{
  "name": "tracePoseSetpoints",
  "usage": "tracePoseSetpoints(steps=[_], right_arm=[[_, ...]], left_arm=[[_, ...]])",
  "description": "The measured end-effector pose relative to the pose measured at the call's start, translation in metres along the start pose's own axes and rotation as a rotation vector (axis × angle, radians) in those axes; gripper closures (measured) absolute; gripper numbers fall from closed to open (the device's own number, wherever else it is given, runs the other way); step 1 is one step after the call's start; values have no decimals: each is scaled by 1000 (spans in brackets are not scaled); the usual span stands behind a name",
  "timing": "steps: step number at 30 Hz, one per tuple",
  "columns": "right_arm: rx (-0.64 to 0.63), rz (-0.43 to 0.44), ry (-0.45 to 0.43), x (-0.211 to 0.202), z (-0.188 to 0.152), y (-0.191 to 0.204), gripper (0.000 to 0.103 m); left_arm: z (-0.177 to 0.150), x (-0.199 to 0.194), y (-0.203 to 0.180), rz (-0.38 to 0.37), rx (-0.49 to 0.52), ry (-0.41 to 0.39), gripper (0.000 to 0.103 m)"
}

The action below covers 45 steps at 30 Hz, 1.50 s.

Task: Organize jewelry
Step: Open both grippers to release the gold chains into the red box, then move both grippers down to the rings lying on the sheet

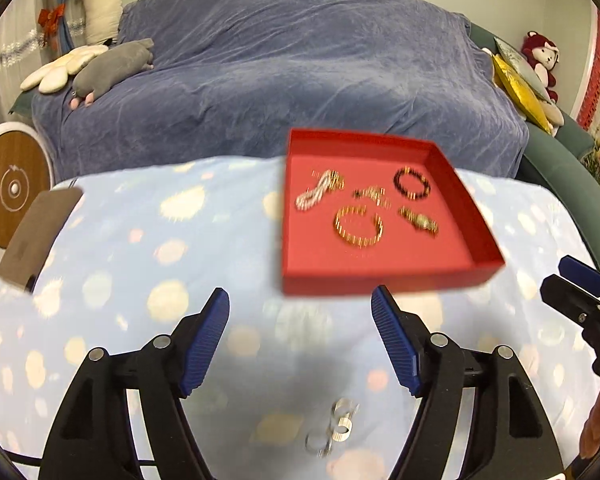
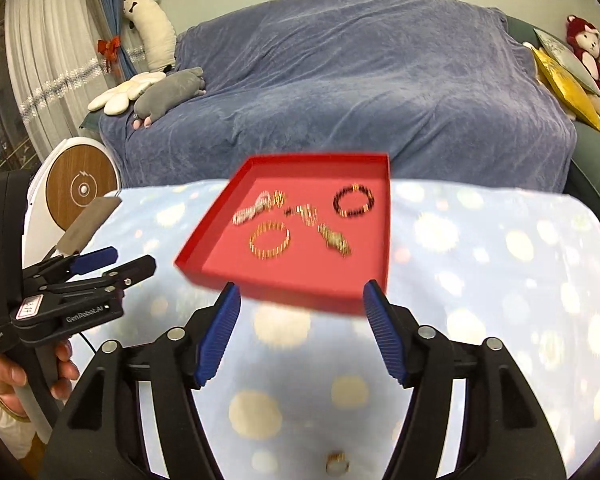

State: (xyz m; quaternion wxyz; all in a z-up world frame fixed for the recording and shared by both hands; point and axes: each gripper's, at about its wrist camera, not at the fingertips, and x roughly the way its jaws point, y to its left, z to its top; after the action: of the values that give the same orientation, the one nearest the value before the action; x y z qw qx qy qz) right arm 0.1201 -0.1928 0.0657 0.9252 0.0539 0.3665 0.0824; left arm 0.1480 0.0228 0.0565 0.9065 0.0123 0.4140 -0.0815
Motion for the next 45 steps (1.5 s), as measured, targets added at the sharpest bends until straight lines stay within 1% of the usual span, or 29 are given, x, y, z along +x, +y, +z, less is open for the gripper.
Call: tracePoseSetpoints(steps=[2,5,7,8,9,12,14,17,19,21,22,26,31,40,45], right_arm=[[5,-16,17,-7,-21,-1,38],[30,-35,45,-13,-52,-5,33],[53,-50,62,-12,-71,-10,33],[63,-60,73,-11,-80,-12,32],[72,-70,86,-8,-88,-14,32],[72,-91,113,1,-104,-16,32],[66,-99,113,5,-107,-15,33],[69,-98,105,5,-109,-15,33],[66,-96,103,5,-109,-16,34],[62,-103,113,9,-111,-15,37],[59,-104,123,11,-112,-15,41],[55,-107,141,17,-115,-17,43],[54,-107,140,18,-116,-17,45],[51,-98,156,24,-115,-19,52],[50,-99,154,24,-115,-19,53]], left_arm=[[-21,-5,1,18,-2,16,30],[-54,-8,5,23,-17,54,26],[-71,-8,5,30,-27,68,24],[-78,-8,5,39,-31,74,21],[-85,-7,6,44,-41,81,20],[-101,-1,6,45,-56,111,20],[-108,2,3,56,-31,124,20],[-114,3,-5,76,16,115,20],[-116,3,-7,66,20,113,20],[-117,4,-8,47,14,119,19],[-118,4,-9,46,16,121,19],[-120,3,-12,44,40,117,19],[-120,4,-12,33,32,111,19],[-116,12,-1,34,-16,114,19],[-114,17,0,26,-25,119,20]])
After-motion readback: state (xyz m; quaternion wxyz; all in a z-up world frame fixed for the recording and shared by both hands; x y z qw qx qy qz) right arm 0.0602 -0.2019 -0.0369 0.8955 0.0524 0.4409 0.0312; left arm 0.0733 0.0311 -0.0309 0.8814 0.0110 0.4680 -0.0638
